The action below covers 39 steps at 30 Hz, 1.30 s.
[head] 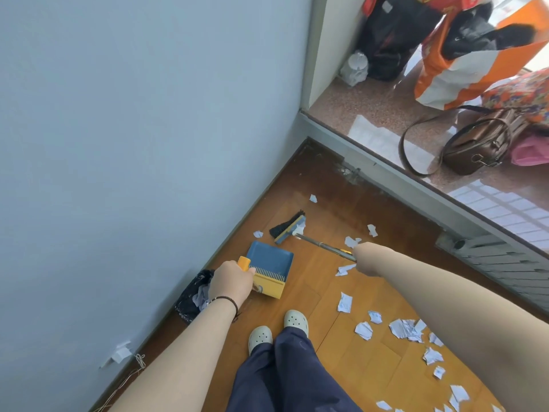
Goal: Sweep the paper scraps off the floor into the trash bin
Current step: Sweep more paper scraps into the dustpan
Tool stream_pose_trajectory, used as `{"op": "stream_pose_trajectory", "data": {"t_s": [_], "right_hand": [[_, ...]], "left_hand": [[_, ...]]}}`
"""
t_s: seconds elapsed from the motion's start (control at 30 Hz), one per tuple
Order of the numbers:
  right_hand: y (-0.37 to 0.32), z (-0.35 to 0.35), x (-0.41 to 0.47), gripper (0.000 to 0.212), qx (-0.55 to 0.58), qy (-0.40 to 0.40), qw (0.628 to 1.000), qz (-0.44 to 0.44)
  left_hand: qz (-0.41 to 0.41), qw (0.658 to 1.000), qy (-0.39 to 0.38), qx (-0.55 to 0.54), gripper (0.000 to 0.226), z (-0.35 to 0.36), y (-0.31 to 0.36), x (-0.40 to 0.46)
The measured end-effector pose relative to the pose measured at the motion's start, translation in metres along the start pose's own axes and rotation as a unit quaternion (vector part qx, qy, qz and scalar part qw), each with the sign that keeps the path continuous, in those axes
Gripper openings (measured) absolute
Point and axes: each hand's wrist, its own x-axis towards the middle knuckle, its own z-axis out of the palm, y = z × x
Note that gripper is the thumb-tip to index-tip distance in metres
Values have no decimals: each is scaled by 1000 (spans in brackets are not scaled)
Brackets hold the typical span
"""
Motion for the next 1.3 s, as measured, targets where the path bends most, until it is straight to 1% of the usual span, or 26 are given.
{"op": "stream_pose_trajectory", "data": {"t_s": [0.07,0.17,0.23,0.33,0.4,0.47,0.57,0.63,0.73,0.8,0.87,0.97,1.03,1.1,1.13,1.17,1.2,1.23,1.3], "right_hand": [[7,-4,-7,27,65,12,998,15],[6,-2,-12,31,100,-1,995,10],[-3,-1,-8,31,84,5,996,-20],[-32,-2,1,19,66,17,997,-44],[-52,1,6,15,58,19,996,-58],[-61,7,7,19,37,7,997,-62],[-45,18,6,30,16,-4,999,-48],[-22,26,3,28,27,-14,999,-20],[11,27,-9,20,82,-4,996,33],[27,21,-15,18,93,-11,995,35],[40,19,-14,25,109,-21,994,22],[52,13,-16,27,165,2,986,10],[55,8,-12,25,219,35,975,17],[52,3,-1,25,293,49,954,49],[47,0,9,27,331,42,941,52],[42,-3,14,29,320,39,945,52],[36,-7,19,31,348,44,935,57],[30,-15,20,30,391,45,916,71],[18,-32,18,31,364,60,928,58]], "left_hand": [[-2,1000,1,-3,34,0,1,-4],[-4,1000,5,-8,35,4,3,-11],[-6,1000,7,-22,35,9,6,-18],[-21,999,13,-28,34,14,12,-25],[-27,999,18,-35,34,17,12,-24],[-23,999,19,-45,36,18,8,-22],[-9,999,20,-32,38,19,2,-21],[2,1000,21,-14,38,17,-1,-22],[29,1000,8,7,34,16,0,-24],[45,999,-1,22,29,14,2,-27],[60,997,-2,43,29,12,4,-27],[85,993,-5,79,29,7,8,-24],[102,989,-12,102,29,4,14,-19],[114,986,-15,122,29,1,19,-14],[117,984,-15,134,29,0,21,-12],[118,983,-15,142,30,-1,23,-9],[117,982,-16,147,31,-1,25,-6],[117,982,-18,149,31,-1,27,-4],[119,982,-22,148,31,-1,29,1]]}}
